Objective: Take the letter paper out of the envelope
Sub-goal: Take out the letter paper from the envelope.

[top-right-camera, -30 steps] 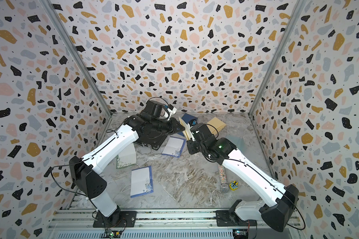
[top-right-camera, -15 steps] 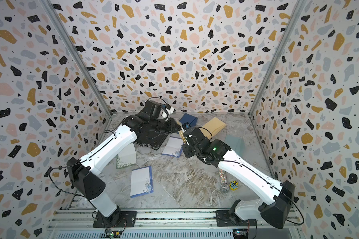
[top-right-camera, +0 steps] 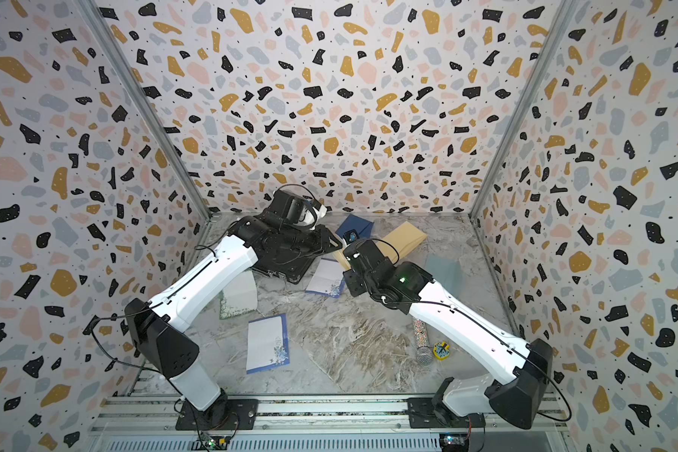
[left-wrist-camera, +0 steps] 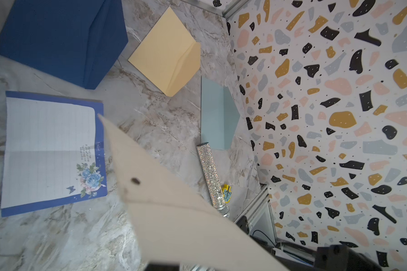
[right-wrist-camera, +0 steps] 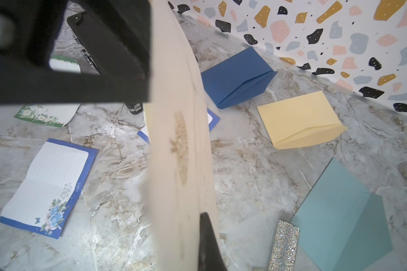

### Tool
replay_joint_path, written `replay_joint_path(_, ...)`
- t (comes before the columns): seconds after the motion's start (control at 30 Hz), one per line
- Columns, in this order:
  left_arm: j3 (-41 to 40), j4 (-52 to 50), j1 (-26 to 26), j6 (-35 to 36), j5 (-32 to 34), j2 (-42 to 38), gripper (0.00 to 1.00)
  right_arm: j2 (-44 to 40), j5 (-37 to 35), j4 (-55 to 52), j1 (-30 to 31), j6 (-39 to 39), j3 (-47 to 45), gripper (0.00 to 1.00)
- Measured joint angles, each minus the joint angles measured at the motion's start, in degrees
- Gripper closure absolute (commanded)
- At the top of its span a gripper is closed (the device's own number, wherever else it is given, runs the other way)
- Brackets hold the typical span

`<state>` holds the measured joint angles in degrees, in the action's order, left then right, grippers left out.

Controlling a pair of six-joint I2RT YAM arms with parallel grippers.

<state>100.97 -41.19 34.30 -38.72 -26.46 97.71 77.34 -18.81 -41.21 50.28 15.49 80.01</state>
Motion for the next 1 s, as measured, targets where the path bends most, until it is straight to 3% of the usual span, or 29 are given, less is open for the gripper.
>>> replay_joint_path(0.2,-1.64,-1.49,0.39,-0.96,0.46,-0.37,0.65,1.27,-1.92,0.11,0.79,-0.68,0.2,1.0)
replay_joint_path(0.43,-1.62,-2.03,0.39,-1.11,0.39,-0.37,0.78,2.34,-4.33,0.17,2.69,-1.4,1.16,1.0)
replay_joint_path(0.7,-1.6,-2.32,0.39,-1.42,-0.11,-0.35,0.86,2.62,-7.06,0.33,3.39,-1.62,1.92,1.0)
replay_joint_path(0.83,-1.42,-2.67,0.39,-1.49,-0.07,-0.22,1.0,2.62,-7.63,0.46,3.43,-1.62,1.92,1.0)
replay_joint_path(1.0,0.15,-2.91,0.39,-2.43,-0.61,-0.02,1.0,2.62,-7.58,0.94,3.48,-1.6,1.92,1.0)
